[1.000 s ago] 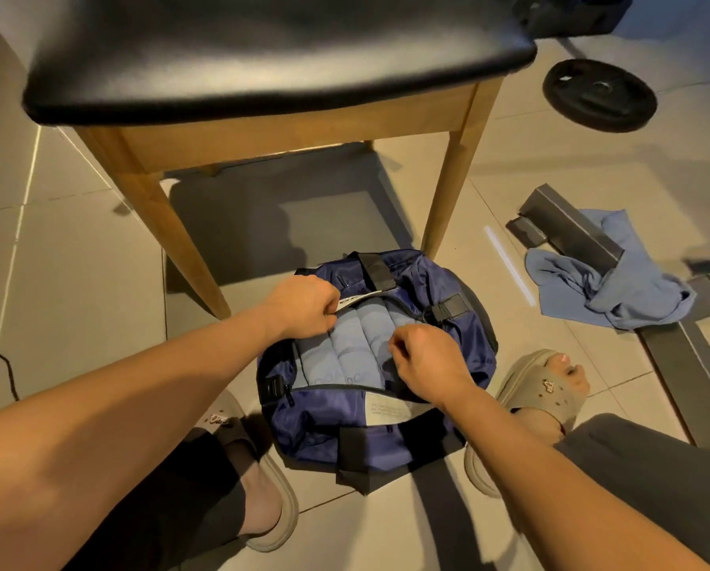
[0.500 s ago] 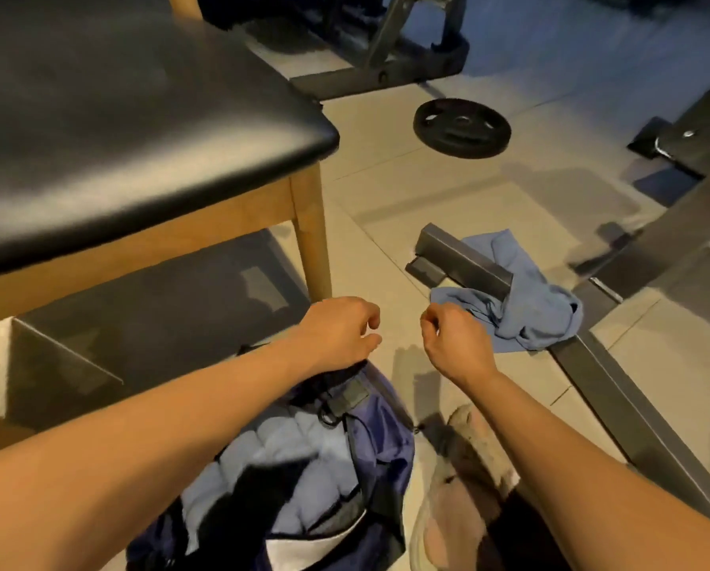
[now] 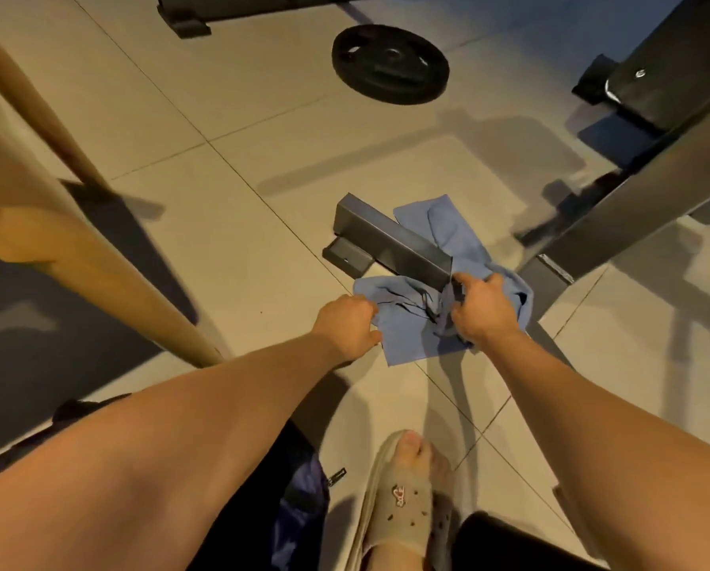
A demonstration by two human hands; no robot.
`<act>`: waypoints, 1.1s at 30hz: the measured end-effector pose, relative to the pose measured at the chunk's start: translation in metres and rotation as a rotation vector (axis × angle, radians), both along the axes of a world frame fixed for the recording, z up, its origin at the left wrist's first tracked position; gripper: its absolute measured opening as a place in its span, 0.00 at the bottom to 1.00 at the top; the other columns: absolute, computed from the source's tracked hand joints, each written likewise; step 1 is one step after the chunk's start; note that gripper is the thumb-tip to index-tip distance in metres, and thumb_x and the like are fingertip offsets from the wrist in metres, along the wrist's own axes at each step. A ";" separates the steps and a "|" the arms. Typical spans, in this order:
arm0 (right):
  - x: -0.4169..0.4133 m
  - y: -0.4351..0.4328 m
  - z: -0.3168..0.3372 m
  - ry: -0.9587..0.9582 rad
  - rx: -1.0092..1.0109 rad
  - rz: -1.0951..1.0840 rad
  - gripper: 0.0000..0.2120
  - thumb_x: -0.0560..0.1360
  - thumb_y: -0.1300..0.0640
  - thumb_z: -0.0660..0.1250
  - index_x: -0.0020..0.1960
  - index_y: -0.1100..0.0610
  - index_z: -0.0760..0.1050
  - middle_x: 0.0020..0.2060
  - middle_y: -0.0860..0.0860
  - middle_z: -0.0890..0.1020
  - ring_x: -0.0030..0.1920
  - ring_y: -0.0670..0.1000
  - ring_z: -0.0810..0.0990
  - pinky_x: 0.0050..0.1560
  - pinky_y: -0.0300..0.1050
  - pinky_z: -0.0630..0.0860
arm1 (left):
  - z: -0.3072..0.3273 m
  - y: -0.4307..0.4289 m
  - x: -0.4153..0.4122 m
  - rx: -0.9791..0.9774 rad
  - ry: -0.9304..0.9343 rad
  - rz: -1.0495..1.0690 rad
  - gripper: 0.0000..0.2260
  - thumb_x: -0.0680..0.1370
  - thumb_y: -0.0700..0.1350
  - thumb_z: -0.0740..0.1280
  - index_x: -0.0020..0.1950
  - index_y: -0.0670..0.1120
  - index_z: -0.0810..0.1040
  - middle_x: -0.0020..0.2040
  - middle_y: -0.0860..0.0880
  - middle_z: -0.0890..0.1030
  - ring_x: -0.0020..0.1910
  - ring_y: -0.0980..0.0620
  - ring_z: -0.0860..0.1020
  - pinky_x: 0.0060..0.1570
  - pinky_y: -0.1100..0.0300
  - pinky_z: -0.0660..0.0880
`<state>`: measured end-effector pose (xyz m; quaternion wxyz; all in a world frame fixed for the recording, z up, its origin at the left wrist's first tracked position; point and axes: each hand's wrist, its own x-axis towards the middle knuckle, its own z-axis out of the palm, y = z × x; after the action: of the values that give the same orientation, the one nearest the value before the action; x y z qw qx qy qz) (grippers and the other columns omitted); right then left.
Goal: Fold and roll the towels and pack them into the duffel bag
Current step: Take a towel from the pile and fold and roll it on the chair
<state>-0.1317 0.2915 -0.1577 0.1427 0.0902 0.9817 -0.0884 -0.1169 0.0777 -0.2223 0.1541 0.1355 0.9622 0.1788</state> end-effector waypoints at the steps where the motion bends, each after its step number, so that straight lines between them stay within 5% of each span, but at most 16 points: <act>1: -0.003 0.002 -0.006 0.054 0.003 0.013 0.18 0.80 0.62 0.65 0.69 0.55 0.73 0.73 0.68 0.60 0.33 0.63 0.74 0.44 0.57 0.78 | -0.006 0.005 -0.004 -0.013 -0.007 0.002 0.17 0.79 0.56 0.67 0.63 0.48 0.79 0.59 0.45 0.81 0.57 0.44 0.78 0.53 0.52 0.75; 5: -0.013 0.009 -0.018 0.192 -0.043 -0.008 0.11 0.80 0.64 0.66 0.61 0.60 0.79 0.65 0.64 0.70 0.40 0.64 0.77 0.44 0.52 0.73 | -0.022 0.023 -0.013 -0.200 0.040 -0.010 0.19 0.81 0.59 0.64 0.64 0.48 0.77 0.60 0.46 0.78 0.59 0.45 0.76 0.58 0.52 0.72; 10: -0.022 0.018 -0.006 0.227 -0.143 -0.023 0.06 0.79 0.60 0.67 0.49 0.61 0.81 0.43 0.59 0.83 0.40 0.62 0.80 0.38 0.52 0.77 | -0.020 0.026 -0.008 -0.354 0.096 -0.025 0.08 0.80 0.42 0.63 0.57 0.46 0.79 0.53 0.46 0.81 0.59 0.46 0.75 0.59 0.56 0.68; 13: -0.030 0.018 0.024 0.172 -0.261 -0.101 0.04 0.76 0.57 0.70 0.42 0.54 0.79 0.36 0.53 0.81 0.41 0.60 0.79 0.39 0.48 0.74 | 0.005 0.011 -0.003 -0.149 0.157 0.102 0.08 0.80 0.45 0.63 0.52 0.44 0.79 0.48 0.45 0.80 0.53 0.45 0.77 0.51 0.54 0.71; 16: -0.039 0.014 0.067 0.121 -0.432 -0.161 0.06 0.72 0.58 0.75 0.39 0.59 0.79 0.35 0.57 0.83 0.42 0.62 0.82 0.43 0.55 0.82 | 0.051 -0.007 0.003 0.211 0.212 0.323 0.06 0.77 0.45 0.68 0.42 0.45 0.76 0.40 0.47 0.78 0.43 0.44 0.78 0.40 0.53 0.73; 20: -0.038 -0.006 0.142 0.078 -0.610 -0.161 0.10 0.75 0.62 0.74 0.38 0.59 0.76 0.33 0.57 0.78 0.35 0.55 0.77 0.34 0.45 0.76 | 0.142 -0.029 0.014 0.459 0.221 0.475 0.09 0.78 0.48 0.68 0.41 0.46 0.75 0.34 0.49 0.78 0.35 0.46 0.76 0.33 0.55 0.70; 26: -0.021 -0.059 0.257 0.179 -0.849 -0.108 0.08 0.77 0.61 0.72 0.41 0.56 0.75 0.35 0.57 0.77 0.33 0.53 0.74 0.36 0.47 0.79 | 0.282 -0.065 0.044 0.733 0.393 0.540 0.06 0.77 0.47 0.71 0.42 0.49 0.80 0.34 0.50 0.81 0.35 0.52 0.80 0.36 0.57 0.76; 29: -0.003 -0.096 0.320 0.250 -0.981 -0.036 0.11 0.78 0.63 0.69 0.39 0.56 0.72 0.30 0.54 0.74 0.25 0.49 0.73 0.27 0.41 0.76 | 0.350 -0.096 0.061 0.753 0.534 0.548 0.04 0.79 0.46 0.69 0.46 0.49 0.82 0.37 0.52 0.82 0.39 0.53 0.81 0.39 0.58 0.77; 33: 0.026 -0.153 0.402 0.301 -1.102 0.154 0.07 0.79 0.62 0.67 0.43 0.57 0.73 0.31 0.55 0.79 0.28 0.53 0.80 0.34 0.47 0.79 | 0.440 -0.163 0.094 0.763 0.722 0.632 0.07 0.79 0.44 0.66 0.47 0.47 0.84 0.41 0.50 0.83 0.41 0.55 0.79 0.40 0.59 0.75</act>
<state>-0.1056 0.1389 0.2448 0.0333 -0.0827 0.8040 -0.5879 -0.0228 -0.0856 0.2174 -0.3015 -0.0587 0.8156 0.4904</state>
